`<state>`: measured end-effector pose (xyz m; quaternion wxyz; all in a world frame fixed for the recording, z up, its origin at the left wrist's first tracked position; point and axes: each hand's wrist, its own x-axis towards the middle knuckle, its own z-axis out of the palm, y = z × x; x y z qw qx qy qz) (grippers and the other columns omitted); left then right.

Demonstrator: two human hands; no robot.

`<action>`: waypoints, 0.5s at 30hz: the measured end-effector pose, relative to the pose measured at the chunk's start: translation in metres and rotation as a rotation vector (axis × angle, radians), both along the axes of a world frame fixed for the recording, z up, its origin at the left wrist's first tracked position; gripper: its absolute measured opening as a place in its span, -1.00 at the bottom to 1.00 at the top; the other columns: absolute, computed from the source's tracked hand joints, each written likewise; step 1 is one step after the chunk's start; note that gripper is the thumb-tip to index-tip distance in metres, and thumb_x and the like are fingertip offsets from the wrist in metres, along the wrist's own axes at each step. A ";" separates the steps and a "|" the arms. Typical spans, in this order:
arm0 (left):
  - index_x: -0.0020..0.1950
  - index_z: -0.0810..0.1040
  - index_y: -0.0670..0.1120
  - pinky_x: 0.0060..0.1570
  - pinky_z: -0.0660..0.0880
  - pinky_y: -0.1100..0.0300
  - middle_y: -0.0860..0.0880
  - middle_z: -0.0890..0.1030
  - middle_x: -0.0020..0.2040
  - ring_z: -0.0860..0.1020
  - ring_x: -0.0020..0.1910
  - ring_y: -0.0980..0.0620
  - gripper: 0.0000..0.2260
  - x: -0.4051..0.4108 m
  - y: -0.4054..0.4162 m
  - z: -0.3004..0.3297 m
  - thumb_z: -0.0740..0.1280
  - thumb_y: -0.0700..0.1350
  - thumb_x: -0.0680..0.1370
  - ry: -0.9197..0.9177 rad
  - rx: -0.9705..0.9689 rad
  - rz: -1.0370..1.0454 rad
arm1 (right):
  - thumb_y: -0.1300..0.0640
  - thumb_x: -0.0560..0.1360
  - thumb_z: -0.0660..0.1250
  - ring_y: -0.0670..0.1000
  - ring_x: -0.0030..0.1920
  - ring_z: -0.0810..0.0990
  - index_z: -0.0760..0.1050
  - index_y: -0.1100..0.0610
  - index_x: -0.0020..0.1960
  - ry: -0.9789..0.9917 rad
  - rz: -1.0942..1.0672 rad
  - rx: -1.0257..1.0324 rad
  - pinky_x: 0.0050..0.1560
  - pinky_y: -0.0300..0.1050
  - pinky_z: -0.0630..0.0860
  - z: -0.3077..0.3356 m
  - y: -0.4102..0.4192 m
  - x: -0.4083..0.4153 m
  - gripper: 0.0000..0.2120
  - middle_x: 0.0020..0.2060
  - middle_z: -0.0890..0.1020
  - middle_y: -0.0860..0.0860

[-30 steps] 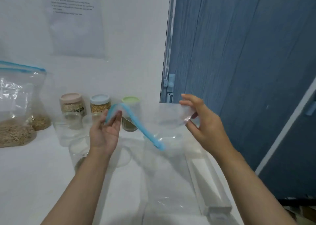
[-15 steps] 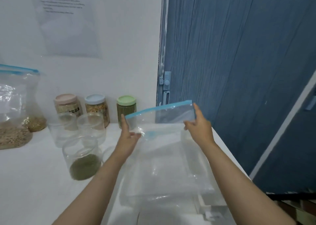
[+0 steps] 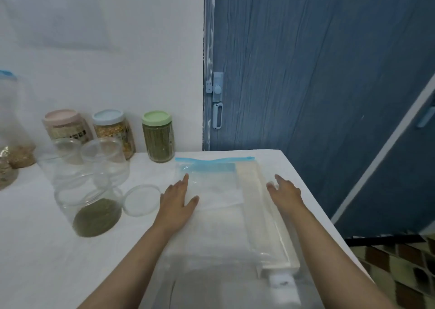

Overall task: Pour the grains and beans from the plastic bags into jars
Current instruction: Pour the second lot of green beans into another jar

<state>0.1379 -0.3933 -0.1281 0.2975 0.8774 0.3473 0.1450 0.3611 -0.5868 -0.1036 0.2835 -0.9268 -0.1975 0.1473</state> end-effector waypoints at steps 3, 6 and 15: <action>0.62 0.00 -0.08 0.51 -0.01 0.12 -0.14 0.19 0.58 0.11 0.57 -0.09 -0.38 0.002 -0.009 0.009 0.25 -0.04 0.65 -0.098 -0.051 -0.017 | -0.16 0.65 0.10 0.20 0.47 0.23 0.39 -0.04 0.47 0.033 0.053 0.039 0.35 0.12 0.21 -0.011 -0.008 -0.004 -0.55 0.44 0.42 -0.04; 0.62 0.01 -0.12 0.48 0.01 0.15 -0.13 0.22 0.57 0.14 0.56 -0.07 -0.39 0.005 -0.015 0.015 0.24 -0.08 0.66 -0.114 -0.056 -0.012 | -0.11 0.62 0.17 0.15 0.36 0.34 0.57 -0.01 0.24 0.031 0.094 0.042 0.23 0.03 0.31 -0.011 -0.009 -0.008 -0.67 0.23 0.55 -0.09; 0.63 -0.03 -0.04 0.54 0.02 0.03 -0.09 0.20 0.58 0.12 0.56 -0.09 -0.38 0.011 -0.023 0.013 0.22 -0.01 0.66 -0.049 -0.113 -0.011 | 0.04 0.70 0.14 0.11 0.39 0.44 0.25 0.02 0.57 -0.196 0.097 0.288 0.34 -0.04 0.35 0.055 -0.025 -0.015 -0.55 0.41 0.47 0.08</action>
